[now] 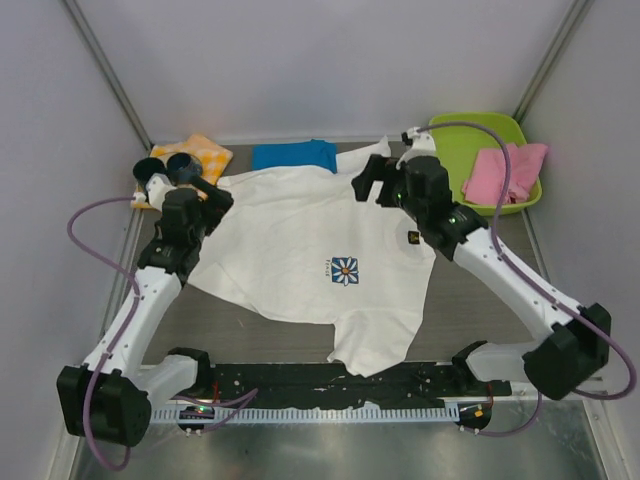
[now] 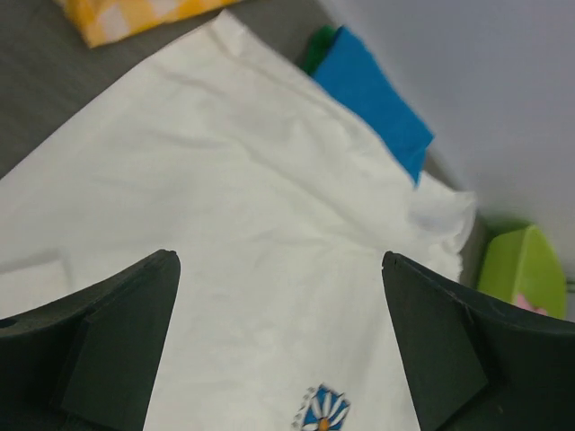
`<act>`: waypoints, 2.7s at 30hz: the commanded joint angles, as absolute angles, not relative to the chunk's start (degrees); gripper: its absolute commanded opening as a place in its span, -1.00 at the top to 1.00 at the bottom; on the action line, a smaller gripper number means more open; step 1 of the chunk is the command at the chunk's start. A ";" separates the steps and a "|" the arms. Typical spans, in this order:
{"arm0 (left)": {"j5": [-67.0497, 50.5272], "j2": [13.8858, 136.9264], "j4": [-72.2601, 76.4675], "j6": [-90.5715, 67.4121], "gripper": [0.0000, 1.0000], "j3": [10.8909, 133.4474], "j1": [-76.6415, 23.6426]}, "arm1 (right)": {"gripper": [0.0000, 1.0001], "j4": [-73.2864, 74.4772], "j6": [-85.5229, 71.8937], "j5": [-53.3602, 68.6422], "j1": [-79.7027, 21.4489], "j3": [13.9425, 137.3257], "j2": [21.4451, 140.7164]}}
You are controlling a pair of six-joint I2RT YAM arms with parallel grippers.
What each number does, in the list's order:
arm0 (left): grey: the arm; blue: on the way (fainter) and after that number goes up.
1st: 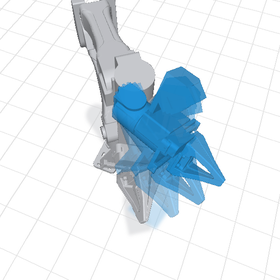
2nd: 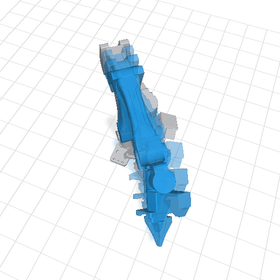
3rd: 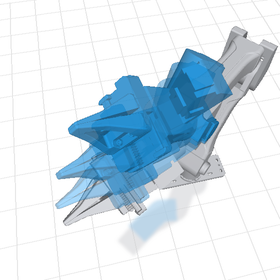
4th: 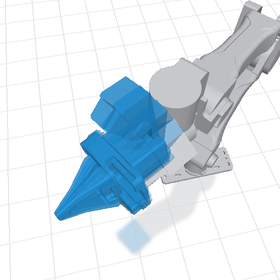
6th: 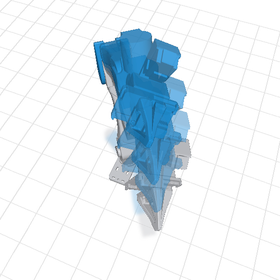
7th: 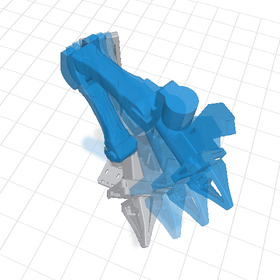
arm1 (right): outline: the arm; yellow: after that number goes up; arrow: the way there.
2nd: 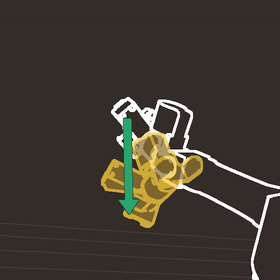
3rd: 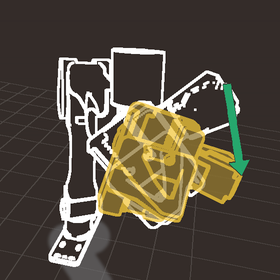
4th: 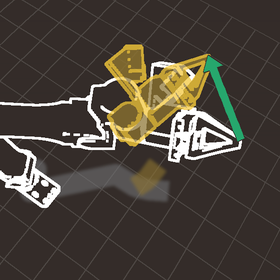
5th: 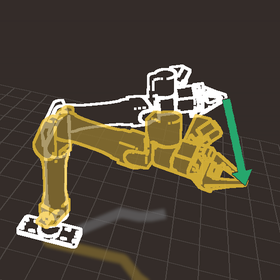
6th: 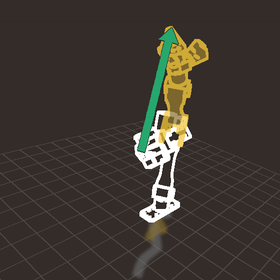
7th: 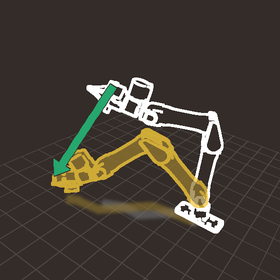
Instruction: Fold and stack the t-shirts
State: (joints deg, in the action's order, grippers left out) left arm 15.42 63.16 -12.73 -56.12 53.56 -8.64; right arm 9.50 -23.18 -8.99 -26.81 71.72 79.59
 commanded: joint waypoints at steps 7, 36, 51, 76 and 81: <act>21.36 55.10 -35.06 -51.94 -0.99 36.48 -9.32 | -0.96 24.78 -33.66 -6.86 -34.27 45.80 54.15; 26.89 90.97 -35.59 -53.70 0.06 55.72 -9.23 | -0.90 22.94 -32.69 -4.30 -36.39 39.64 50.10; 27.77 94.57 -37.44 -52.56 0.22 56.25 -7.91 | -0.90 20.92 -33.22 -2.73 -36.39 37.44 49.83; 27.42 57.86 -40.69 -59.49 1.00 43.60 -7.73 | -0.80 33.92 -32.78 5.27 -38.05 38.85 54.14; 27.60 46.24 -41.39 -60.64 0.99 39.03 -7.73 | -0.72 37.51 -36.65 5.71 -38.67 36.57 54.93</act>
